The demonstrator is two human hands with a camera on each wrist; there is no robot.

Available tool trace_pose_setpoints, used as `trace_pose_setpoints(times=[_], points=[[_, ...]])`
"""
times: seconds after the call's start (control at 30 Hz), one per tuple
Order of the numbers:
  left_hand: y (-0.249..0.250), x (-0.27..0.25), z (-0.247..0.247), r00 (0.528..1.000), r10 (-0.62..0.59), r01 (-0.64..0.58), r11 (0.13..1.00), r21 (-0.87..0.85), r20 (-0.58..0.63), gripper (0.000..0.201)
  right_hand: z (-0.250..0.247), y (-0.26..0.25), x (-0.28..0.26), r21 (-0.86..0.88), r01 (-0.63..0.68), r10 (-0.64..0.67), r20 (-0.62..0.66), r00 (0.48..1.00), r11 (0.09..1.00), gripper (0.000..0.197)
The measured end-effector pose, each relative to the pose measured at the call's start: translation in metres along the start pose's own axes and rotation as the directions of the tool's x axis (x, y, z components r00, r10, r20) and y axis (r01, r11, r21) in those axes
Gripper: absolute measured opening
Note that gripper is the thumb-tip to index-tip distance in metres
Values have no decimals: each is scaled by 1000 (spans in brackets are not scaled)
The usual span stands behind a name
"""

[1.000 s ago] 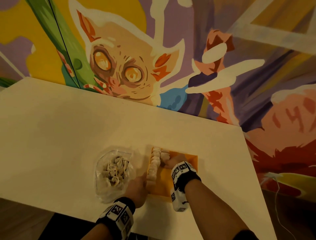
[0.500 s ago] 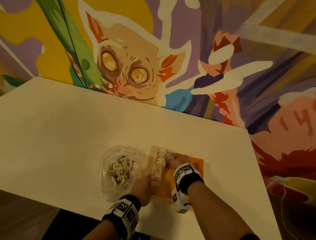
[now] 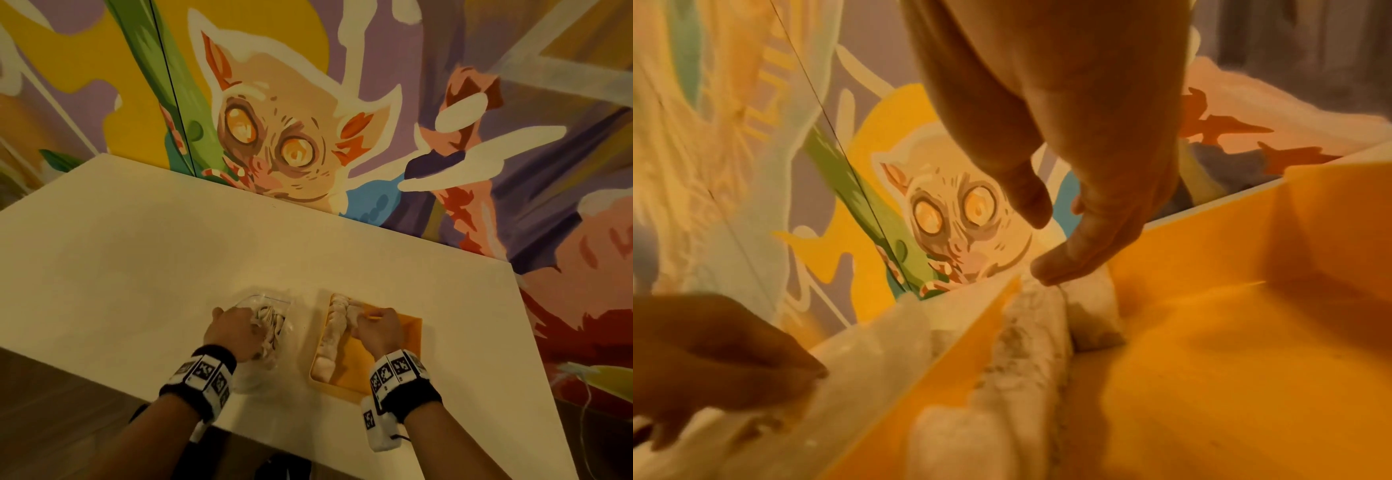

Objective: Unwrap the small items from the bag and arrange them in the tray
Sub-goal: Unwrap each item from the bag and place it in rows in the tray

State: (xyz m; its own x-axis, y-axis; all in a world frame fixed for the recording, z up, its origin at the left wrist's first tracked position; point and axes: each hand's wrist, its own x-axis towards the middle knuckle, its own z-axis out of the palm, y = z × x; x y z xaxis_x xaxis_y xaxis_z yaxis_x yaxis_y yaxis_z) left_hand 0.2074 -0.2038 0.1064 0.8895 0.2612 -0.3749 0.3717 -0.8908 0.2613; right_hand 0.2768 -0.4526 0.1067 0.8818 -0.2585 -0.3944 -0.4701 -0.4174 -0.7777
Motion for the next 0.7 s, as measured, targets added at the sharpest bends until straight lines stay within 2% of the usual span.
trace_pose_setpoints(times=[0.07, 0.17, 0.3, 0.47, 0.53, 0.6, 0.7], points=[[0, 3, 2, 992, -47, 35, 994, 100, 115, 39, 1, -5, -11, 53, 24, -25, 24, 999, 998, 19], [6, 5, 5, 998, -42, 34, 987, 157, 48, 33, 5, -12, -26, 126, 85, -92, 49, 995, 988, 14], [4, 6, 11, 998, -59, 62, 995, 79, -36, 19, 11, -17, -45, 167, 159, -175, 86, 981, 973, 12], [4, -3, 8, 985, -47, 24, 990, -139, -166, 21, 23, -14, -61, 128, 256, -279, 218, 935, 958, 10], [1, -5, 7, 974, -16, -43, 967, -252, -227, 28, 30, -12, -64, 108, 298, -317, 275, 908, 948, 10], [-1, -9, 1, 964, -33, -79, 913, -401, -264, 33, 36, -14, -70, 95, 330, -342, 335, 878, 939, 10], [-9, -12, -5, 961, -107, -84, 765, -639, -255, 36, 50, -18, -75, 101, 383, -391, 388, 835, 918, 11]])
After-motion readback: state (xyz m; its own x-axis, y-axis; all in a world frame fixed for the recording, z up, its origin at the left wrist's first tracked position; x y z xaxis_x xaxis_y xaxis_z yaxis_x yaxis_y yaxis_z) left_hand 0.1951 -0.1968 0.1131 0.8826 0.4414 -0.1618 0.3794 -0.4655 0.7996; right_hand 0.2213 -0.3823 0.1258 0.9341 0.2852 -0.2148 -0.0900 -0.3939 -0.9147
